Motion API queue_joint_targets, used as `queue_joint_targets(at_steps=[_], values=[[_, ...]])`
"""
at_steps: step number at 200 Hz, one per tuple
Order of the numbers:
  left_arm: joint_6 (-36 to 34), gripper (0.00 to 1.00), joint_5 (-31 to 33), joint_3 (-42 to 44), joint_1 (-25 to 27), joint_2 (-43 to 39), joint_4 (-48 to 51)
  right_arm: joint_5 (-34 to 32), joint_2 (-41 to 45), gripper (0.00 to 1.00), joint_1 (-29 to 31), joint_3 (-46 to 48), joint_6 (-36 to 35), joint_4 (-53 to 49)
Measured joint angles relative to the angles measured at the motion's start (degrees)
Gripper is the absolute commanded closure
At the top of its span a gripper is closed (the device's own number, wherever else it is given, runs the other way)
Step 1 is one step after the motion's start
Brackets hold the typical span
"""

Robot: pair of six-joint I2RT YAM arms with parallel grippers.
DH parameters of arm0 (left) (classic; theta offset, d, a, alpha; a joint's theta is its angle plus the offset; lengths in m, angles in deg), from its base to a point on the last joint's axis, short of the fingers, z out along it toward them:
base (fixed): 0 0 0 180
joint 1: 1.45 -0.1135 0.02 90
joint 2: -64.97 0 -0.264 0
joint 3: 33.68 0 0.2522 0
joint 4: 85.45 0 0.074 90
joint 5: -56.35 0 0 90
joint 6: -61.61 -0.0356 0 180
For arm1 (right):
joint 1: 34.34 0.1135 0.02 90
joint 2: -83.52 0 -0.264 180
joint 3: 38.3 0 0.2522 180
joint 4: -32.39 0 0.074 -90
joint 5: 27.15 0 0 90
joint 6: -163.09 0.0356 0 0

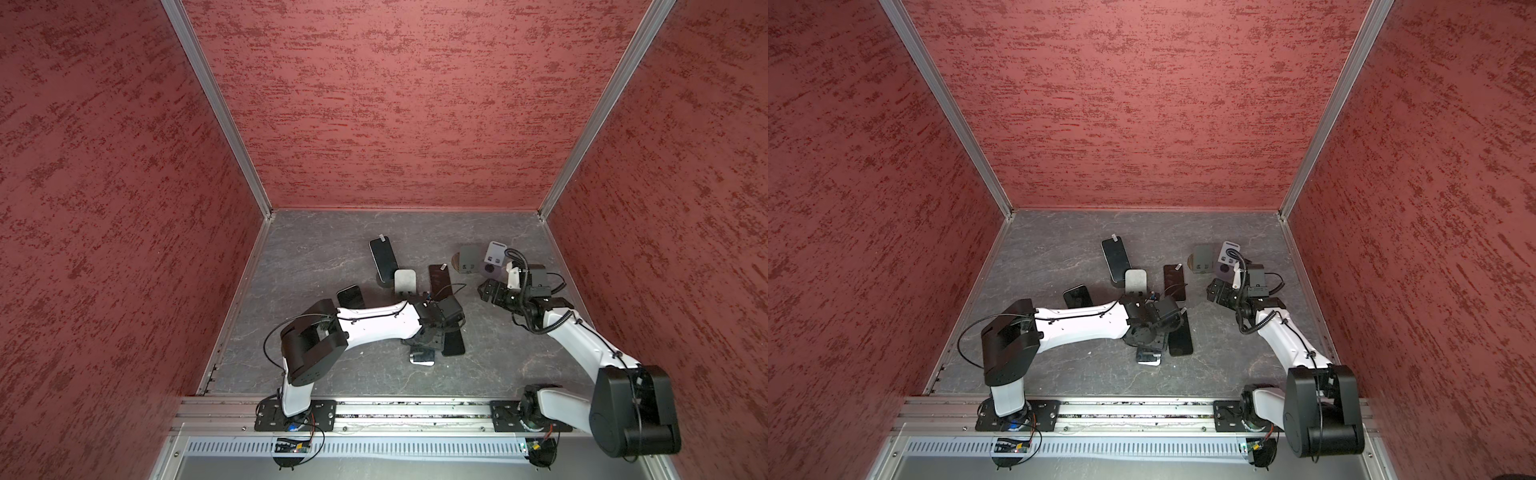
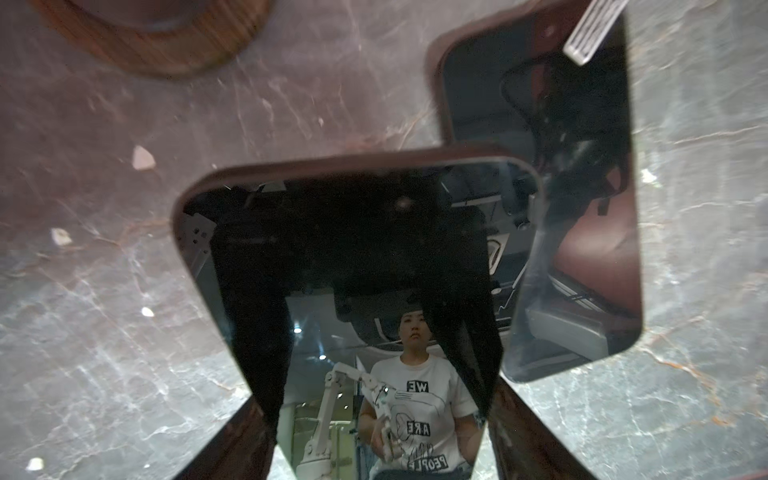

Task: Remove the phone from the phone stand
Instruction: 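Lower the black phone flat beside the other flat phone and open the left gripper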

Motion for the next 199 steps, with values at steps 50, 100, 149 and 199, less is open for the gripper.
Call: queue_joint_targets(at_steps=[50, 100, 149, 199], values=[[3.21, 0.38, -4.44, 3.19, -1.90, 1.05, -1.70, 0.00, 0.13, 0.01, 0.00, 0.02, 0.00, 0.07], [6.32, 0.37, -8.50, 5.81, -4.26, -0.15, -4.50, 0.00, 0.13, 0.01, 0.00, 0.09, 0.00, 0.20], [8.37, 0.35, -11.21, 6.54, -5.75, -0.68, -6.23, 0.02, 0.35, 0.01, 0.00, 0.11, 0.00, 0.28], [9.55, 0.32, -12.90, 6.51, -5.79, -0.59, -8.96, 0.02, 0.90, 0.01, 0.00, 0.13, 0.00, 0.35]])
